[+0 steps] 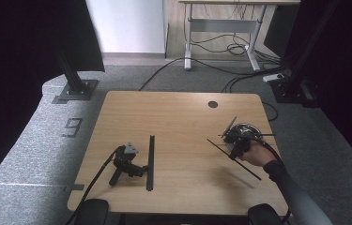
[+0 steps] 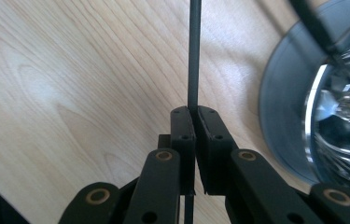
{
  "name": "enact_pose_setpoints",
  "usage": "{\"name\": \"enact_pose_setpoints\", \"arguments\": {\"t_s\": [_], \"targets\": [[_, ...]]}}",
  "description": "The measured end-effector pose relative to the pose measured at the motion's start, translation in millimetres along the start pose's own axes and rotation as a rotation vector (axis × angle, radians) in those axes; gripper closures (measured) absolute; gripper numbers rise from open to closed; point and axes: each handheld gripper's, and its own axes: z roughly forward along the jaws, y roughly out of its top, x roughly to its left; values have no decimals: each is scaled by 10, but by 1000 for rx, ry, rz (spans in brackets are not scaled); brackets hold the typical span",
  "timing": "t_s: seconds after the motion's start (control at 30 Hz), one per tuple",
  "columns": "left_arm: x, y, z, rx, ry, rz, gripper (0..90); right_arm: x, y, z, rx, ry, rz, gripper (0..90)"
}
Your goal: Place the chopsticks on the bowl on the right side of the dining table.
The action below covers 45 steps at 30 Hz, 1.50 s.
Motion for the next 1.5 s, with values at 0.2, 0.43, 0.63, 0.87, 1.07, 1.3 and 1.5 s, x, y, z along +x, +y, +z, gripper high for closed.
{"name": "enact_pose_setpoints", "arguments": {"t_s": [0.2,0.43,0.63,0.87,1.07,1.3,1.5], "targets": [[0,0,0,0,0,0,0,5,23,-239,-28,-18,-4,855],[-1,0,1,-1,1,-1,0,-114,21,-407,-66,-44,31,855],[-1,0,0,0,0,-1,0,-342,3,-346,-64,-78,94,855],[-1,0,0,0,0,-1,0,-563,4,-192,-48,-94,157,855],[-1,0,0,0,0,-1,0,-657,16,-67,-33,-108,180,855],[0,0,0,0,0,-1,0,-720,-2,35,-30,-105,203,854],[0,0,0,0,0,-1,0,-739,-32,78,-45,-99,208,850]]}}
